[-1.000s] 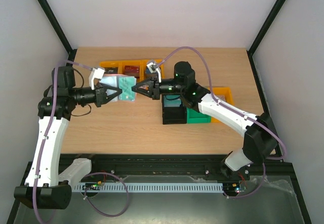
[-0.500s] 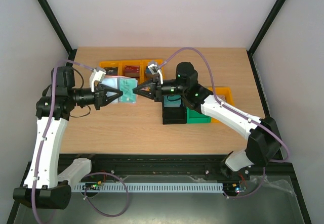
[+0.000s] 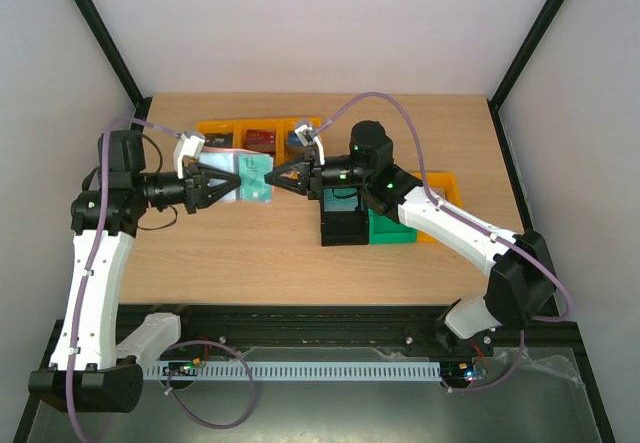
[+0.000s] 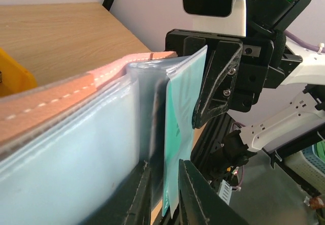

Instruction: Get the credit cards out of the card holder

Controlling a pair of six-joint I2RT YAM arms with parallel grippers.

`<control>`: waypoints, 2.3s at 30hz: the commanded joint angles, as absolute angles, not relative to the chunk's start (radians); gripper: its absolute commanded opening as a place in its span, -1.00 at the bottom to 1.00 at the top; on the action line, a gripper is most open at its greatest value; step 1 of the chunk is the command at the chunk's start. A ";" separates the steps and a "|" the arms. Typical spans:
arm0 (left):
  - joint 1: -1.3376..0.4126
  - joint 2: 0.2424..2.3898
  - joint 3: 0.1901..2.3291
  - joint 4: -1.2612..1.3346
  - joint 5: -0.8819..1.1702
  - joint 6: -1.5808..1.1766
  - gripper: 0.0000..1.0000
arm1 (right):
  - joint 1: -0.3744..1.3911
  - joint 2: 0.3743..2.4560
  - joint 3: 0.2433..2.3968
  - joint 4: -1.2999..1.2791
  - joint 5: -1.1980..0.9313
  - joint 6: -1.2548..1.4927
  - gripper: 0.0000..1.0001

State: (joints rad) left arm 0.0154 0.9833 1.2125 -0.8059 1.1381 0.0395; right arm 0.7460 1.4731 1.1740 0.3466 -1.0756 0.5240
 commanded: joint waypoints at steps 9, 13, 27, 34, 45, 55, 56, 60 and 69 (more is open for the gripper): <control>0.051 0.978 1.222 -0.788 1.131 0.037 -0.76 | 0.753 1.444 1.190 0.459 -1.190 0.561 -0.97; 0.044 0.974 1.187 -0.708 1.149 -0.059 -0.75 | 0.756 1.442 1.185 0.459 -1.187 0.563 -0.97; -0.024 0.976 1.169 -0.681 1.109 -0.091 -0.72 | 0.768 1.463 1.191 0.492 -1.175 0.584 -0.97; -0.053 0.980 1.174 -0.657 1.099 -0.112 -0.67 | 0.776 1.469 1.192 0.499 -1.164 0.585 -0.97; -0.054 0.971 1.174 -0.660 1.134 -0.106 -0.96 | 0.781 1.467 1.188 0.485 -1.170 0.561 -0.97; -0.043 0.971 1.198 -0.692 1.173 -0.082 -0.74 | 0.764 1.452 1.194 0.411 -1.175 0.498 -0.97; -0.044 0.975 1.207 -0.690 1.168 -0.086 -0.67 | 0.765 1.456 1.198 0.411 -1.175 0.497 -0.97; -0.055 0.985 1.255 -0.681 1.170 -0.112 -0.59 | 0.765 1.484 1.218 0.419 -1.179 0.506 -0.97; -0.091 0.982 1.247 -0.622 1.162 -0.183 -0.79 | 0.765 1.528 1.245 0.515 -1.186 0.586 -0.97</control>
State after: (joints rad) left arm -0.0425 0.9783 1.2449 -0.6846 1.0870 -0.1295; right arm 0.7357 1.4944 1.2034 0.4206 -1.1465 0.5571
